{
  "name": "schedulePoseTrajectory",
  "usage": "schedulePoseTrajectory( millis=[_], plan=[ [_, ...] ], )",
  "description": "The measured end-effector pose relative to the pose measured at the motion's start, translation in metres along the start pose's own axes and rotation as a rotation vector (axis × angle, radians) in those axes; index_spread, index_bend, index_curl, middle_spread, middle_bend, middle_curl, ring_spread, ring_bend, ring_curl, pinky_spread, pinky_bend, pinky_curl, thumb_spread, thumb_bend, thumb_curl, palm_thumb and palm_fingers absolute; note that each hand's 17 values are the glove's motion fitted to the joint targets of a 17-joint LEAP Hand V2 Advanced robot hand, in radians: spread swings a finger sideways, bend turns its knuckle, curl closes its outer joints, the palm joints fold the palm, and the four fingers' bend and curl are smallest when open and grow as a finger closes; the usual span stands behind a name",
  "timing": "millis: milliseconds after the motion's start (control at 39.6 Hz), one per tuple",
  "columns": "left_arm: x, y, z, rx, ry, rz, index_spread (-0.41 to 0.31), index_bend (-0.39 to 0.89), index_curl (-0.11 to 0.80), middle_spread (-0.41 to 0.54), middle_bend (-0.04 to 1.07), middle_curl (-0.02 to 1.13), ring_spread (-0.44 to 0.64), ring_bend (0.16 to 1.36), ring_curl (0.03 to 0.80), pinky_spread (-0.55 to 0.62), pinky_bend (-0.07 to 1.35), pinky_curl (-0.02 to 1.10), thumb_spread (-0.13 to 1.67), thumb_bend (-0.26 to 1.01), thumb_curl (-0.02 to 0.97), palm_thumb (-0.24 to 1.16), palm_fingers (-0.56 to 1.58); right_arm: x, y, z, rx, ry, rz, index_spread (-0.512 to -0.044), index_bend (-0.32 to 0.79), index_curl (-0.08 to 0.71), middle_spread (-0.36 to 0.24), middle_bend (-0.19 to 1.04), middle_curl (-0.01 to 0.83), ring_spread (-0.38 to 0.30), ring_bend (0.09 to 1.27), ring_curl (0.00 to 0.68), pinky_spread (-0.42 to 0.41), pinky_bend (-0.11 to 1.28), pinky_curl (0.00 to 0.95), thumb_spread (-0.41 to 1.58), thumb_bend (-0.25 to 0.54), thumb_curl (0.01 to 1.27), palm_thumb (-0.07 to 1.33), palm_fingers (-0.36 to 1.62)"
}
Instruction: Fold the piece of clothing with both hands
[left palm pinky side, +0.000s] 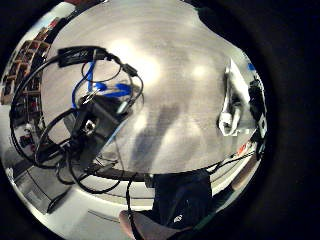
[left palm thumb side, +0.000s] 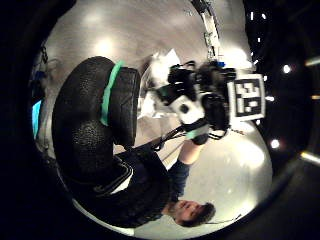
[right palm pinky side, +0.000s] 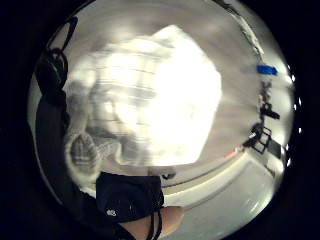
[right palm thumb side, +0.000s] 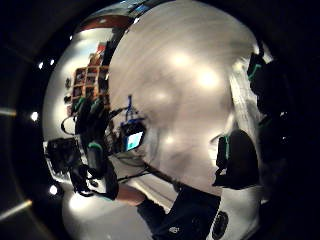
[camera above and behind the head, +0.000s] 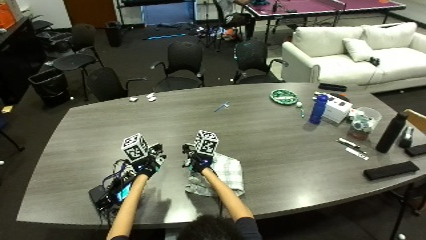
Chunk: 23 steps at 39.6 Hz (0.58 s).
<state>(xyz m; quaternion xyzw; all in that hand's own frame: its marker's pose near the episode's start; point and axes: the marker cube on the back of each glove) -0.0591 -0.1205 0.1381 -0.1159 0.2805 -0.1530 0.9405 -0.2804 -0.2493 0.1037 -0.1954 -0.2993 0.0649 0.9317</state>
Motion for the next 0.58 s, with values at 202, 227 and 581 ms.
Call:
schedulePoseTrajectory(
  millis=[202, 227, 581],
  plan=[
    [-0.008, 0.02, -0.026, 0.021, 0.003, -0.045, -0.009, 0.12, 0.204, 0.182, 0.29, 0.39, 0.3, 0.72, 0.322, 0.3, 0.43, 0.34, 1.33, 0.04, 0.255, 0.19, 0.14, -0.001, 0.019, -0.061, 0.235, -0.056, -0.114, -0.2, 0.07, 0.302, -0.149, 0.2, 0.469, -0.257, 0.6, 0.443, -0.346, 0.67, 0.399, 0.67, -0.025, 0.64, 0.98, 1.12],
    [-0.008, 0.022, -0.029, 0.024, 0.0, -0.048, -0.009, 0.12, 0.206, 0.181, 0.29, 0.39, 0.3, 0.72, 0.321, 0.3, 0.42, 0.34, 1.33, 0.04, 0.255, 0.19, 0.14, 0.004, 0.018, -0.067, 0.249, -0.057, -0.107, -0.196, 0.07, 0.296, -0.147, 0.2, 0.469, -0.255, 0.6, 0.443, -0.344, 0.67, 0.398, 0.68, -0.025, 0.64, 0.98, 1.12],
    [0.005, 0.034, -0.058, 0.09, -0.04, -0.053, -0.006, 0.12, 0.212, 0.178, 0.28, 0.39, 0.29, 0.71, 0.315, 0.28, 0.4, 0.34, 1.36, 0.01, 0.255, 0.21, 0.16, 0.063, 0.019, -0.094, 0.285, -0.02, -0.057, -0.194, 0.09, 0.266, -0.14, 0.2, 0.473, -0.241, 0.55, 0.432, -0.322, 0.65, 0.385, 0.76, -0.026, 0.62, 0.97, 1.14]
  ],
)
